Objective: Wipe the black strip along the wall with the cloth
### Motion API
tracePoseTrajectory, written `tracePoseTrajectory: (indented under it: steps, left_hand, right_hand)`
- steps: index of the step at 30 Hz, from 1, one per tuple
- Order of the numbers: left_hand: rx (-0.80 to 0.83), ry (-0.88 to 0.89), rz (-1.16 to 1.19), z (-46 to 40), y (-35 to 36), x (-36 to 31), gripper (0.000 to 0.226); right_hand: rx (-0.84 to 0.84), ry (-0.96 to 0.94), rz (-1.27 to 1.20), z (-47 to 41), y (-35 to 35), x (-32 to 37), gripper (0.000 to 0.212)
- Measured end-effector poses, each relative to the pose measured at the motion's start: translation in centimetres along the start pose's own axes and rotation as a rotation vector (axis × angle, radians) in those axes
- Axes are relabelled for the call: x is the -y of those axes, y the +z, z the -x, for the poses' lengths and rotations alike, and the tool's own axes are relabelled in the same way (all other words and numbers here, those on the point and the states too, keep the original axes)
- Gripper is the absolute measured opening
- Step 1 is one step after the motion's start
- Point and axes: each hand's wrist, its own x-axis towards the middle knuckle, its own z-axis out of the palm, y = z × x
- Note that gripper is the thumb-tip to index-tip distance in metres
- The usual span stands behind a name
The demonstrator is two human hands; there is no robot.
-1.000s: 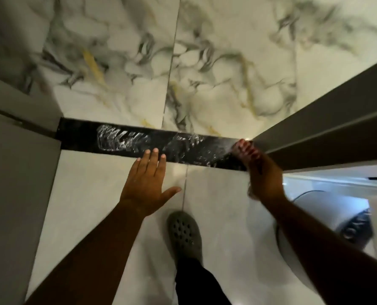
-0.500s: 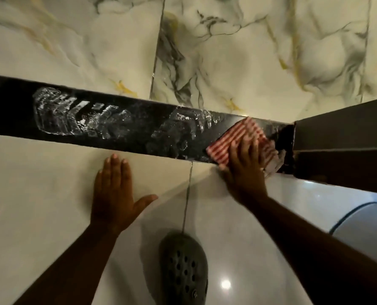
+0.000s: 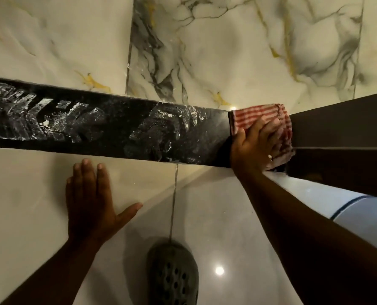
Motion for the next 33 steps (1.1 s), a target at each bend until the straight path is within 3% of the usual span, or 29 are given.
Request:
tracePoseTrajectory:
  steps: [2, 4, 6, 8, 10, 11, 15, 18, 20, 24, 26, 28, 33]
  left_hand:
    - [-0.012, -0.003, 0.004, -0.1, 0.1, 0.1, 0.124]
    - [-0.016, -0.004, 0.014, 0.0, 0.1, 0.2, 0.124]
    - [-0.012, -0.002, 0.029, 0.1, 0.0, 0.3, 0.124]
    - [-0.012, 0.006, 0.026, 0.0, -0.1, 0.6, 0.125]
    - [-0.003, 0.006, 0.02, -0.2, -0.1, 0.6, 0.124]
    - [0.004, 0.001, 0.017, -0.2, -0.1, 0.6, 0.124]
    - [0.005, -0.001, 0.007, -0.2, -0.4, 0.2, 0.122]
    - [-0.016, -0.002, 0.004, -0.3, -0.4, 0.4, 0.122]
    - [-0.02, 0.004, -0.005, -0.3, -0.3, 0.4, 0.121]
    - [-0.026, 0.016, 0.003, -0.2, -0.5, 0.6, 0.118]
    - [-0.039, 0.037, -0.006, -0.5, -0.5, 0.7, 0.118]
    - [-0.037, 0.044, -0.029, -0.7, -0.4, 0.8, 0.119]
    - [-0.043, 0.052, -0.033, -0.4, -0.6, 0.5, 0.118]
  right_hand:
    - [-0.062, -0.389, 0.015, 2.6, 1.0, 1.0, 0.058]
    - [0.066, -0.821, 0.081, 6.7, 1.3, -0.3, 0.056]
    - [0.223, -1.083, 0.191, 7.7, 0.6, -3.7, 0.055]
    - [0.263, -1.246, 0.312, 4.7, -0.5, -7.4, 0.05]
    - [0.199, -1.223, 0.311, 1.0, -1.5, -10.2, 0.047]
    - [0.175, -1.117, 0.27, -0.2, -2.0, -10.8, 0.049]
    - [0.077, -0.441, 0.08, 0.0, -1.3, -6.8, 0.081]
    - [0.025, -0.018, -0.015, 1.5, 0.3, -0.3, 0.083]
    - [0.019, -0.165, 0.019, 4.0, 1.3, 1.8, 0.075]
    - [0.168, -1.227, 0.211, 8.6, 2.0, -1.3, 0.054]
    - [0.192, -1.57, 0.322, 5.6, 1.1, -4.4, 0.047]
    - [0.178, -1.533, 0.372, 2.1, 0.7, -7.2, 0.047]
    - [0.063, -0.665, 0.2, 0.3, -0.5, -9.4, 0.062]
